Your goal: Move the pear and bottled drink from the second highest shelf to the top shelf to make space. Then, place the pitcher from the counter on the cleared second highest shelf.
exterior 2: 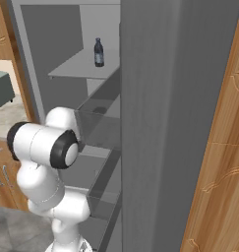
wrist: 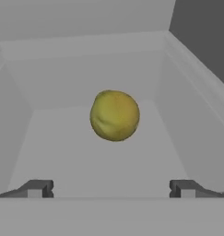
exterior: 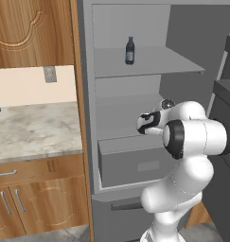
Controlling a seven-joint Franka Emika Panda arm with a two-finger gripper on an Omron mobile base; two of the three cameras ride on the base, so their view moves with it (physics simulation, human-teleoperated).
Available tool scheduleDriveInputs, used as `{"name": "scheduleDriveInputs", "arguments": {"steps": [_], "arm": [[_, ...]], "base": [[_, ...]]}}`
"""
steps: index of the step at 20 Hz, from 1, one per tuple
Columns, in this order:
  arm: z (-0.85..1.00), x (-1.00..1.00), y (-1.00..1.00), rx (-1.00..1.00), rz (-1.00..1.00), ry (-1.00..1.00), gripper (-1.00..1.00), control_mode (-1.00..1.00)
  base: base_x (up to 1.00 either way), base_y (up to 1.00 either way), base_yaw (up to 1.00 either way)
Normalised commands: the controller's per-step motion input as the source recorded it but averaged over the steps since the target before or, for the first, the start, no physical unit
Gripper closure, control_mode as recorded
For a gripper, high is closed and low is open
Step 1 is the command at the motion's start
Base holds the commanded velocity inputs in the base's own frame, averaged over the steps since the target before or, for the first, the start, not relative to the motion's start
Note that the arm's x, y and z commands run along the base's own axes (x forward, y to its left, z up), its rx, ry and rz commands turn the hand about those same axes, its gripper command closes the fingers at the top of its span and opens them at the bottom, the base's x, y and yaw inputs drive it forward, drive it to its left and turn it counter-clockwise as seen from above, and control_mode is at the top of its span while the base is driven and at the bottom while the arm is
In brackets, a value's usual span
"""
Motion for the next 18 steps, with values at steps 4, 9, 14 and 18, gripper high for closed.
{"name": "scheduleDriveInputs", "arguments": {"steps": [4,9,14,18], "arm": [[-0.15,0.36,0.00,0.00,0.00,0.00,-1.00,-1.00],[-0.15,0.35,-0.02,0.00,0.00,0.00,-1.00,-1.00],[-0.18,0.31,-0.10,0.00,0.00,0.00,-1.00,-1.00],[-0.22,0.32,-0.11,0.00,0.00,0.00,-1.00,-1.00]], "base": [[0.00,0.00,0.00],[0.00,0.00,0.00],[0.00,0.00,0.00],[0.00,0.00,0.00]]}}
